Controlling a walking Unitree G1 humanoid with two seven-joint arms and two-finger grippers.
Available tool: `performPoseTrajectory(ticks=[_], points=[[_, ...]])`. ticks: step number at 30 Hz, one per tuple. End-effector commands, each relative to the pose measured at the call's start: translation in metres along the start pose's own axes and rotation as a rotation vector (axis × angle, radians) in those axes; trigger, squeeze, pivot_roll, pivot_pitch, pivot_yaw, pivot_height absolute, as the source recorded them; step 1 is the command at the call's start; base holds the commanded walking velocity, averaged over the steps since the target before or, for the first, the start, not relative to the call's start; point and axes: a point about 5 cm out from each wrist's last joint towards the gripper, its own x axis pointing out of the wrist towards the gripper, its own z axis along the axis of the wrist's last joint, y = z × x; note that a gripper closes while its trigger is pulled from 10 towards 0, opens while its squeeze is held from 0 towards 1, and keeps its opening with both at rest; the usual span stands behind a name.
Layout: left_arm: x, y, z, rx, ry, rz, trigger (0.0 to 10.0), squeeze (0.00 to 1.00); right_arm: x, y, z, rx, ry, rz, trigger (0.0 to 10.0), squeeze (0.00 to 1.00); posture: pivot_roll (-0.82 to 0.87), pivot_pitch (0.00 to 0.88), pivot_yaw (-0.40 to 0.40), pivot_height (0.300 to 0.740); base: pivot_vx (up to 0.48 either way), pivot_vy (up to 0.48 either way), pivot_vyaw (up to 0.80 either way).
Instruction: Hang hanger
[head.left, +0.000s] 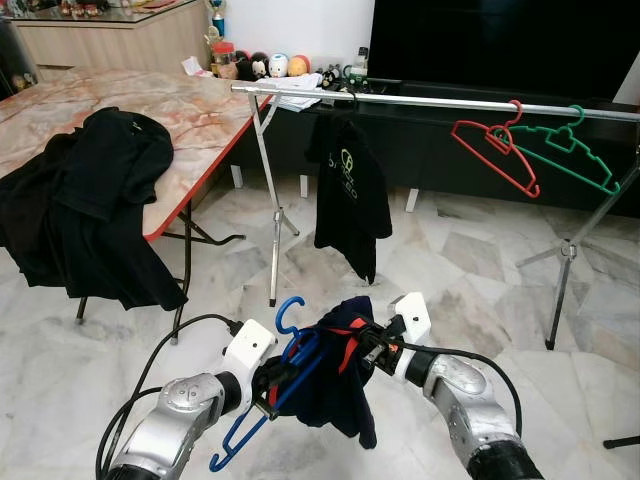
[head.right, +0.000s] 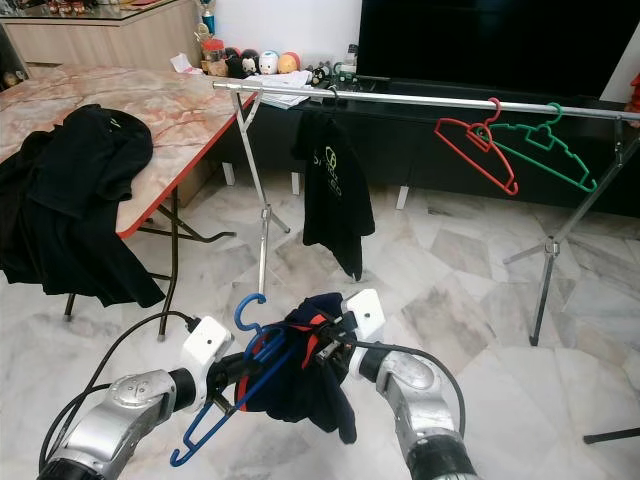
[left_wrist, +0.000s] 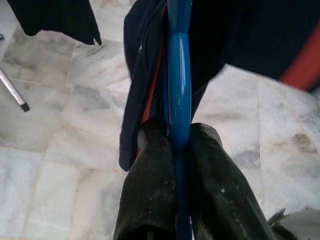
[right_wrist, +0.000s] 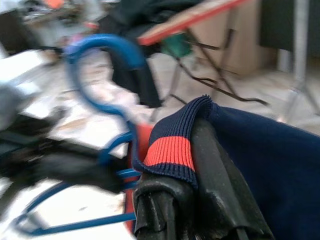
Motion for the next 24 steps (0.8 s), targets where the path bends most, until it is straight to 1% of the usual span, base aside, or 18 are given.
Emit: performPoseTrajectory(ticks=[1,9,14,17,20,24], points=[[-0.002,0.008,0.005,0.006,-0.023,0.032,10.0,0.0,0.002,0.007,0.01,-0.017,-0.033,0.07,10.0,0.0,0.09,0.069,0.015,0.74,0.0,0.0,0.0],[0.001,0.01,0.007,-0.002,-0.043,0.06,10.0,0.0,-0.001,0.011,0.008,-0.052,0.007,0.076,10.0,0.0,0.08,0.069,0.011,0.74,0.0,0.0,0.0],[0.001,0.01,0.008,-0.006,-0.053,0.064,10.0,0.0,-0.007,0.004,0.0,-0.077,0.065,0.011,10.0,0.0,0.08,0.07,0.01,0.74,0.0,0.0,0.0],[0.0,0.012,0.007,-0.01,-0.055,0.069,10.0,0.0,-0.011,0.001,0.0,-0.093,0.082,-0.002,10.0,0.0,0.08,0.071,0.009,0.74,0.0,0.0,0.0],[0.0,0.011,0.007,-0.016,-0.055,0.064,10.0,0.0,-0.014,-0.006,-0.001,-0.109,0.114,-0.047,10.0,0.0,0.08,0.071,0.007,0.74,0.0,0.0,0.0],[0.0,0.009,0.006,-0.018,-0.055,0.052,10.0,0.0,-0.014,-0.009,0.001,-0.113,0.101,-0.071,10.0,0.0,0.08,0.07,0.006,0.74,0.0,0.0,0.0]])
